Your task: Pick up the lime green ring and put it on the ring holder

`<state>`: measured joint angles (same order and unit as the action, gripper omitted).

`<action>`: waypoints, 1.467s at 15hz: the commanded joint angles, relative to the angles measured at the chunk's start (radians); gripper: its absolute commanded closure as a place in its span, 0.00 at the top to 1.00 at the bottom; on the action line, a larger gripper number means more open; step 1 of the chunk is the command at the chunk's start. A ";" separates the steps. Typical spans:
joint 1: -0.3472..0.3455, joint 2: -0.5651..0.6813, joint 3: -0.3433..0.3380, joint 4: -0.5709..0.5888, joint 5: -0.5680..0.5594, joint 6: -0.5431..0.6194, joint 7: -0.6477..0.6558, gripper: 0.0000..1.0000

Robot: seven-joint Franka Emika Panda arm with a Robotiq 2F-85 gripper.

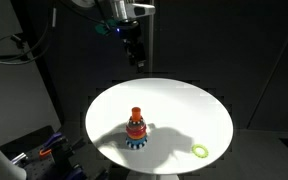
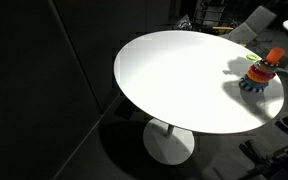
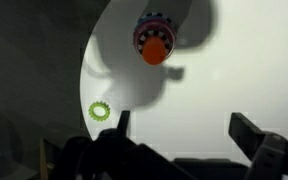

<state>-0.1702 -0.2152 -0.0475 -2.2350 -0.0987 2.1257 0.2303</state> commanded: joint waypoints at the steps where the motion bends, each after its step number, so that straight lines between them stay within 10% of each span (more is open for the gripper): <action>1: -0.007 0.103 -0.027 0.052 -0.032 0.045 0.048 1.00; 22: 0.009 0.336 -0.113 0.064 -0.011 0.335 0.017 1.00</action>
<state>-0.1726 0.1210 -0.1487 -2.1736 -0.1135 2.4638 0.2510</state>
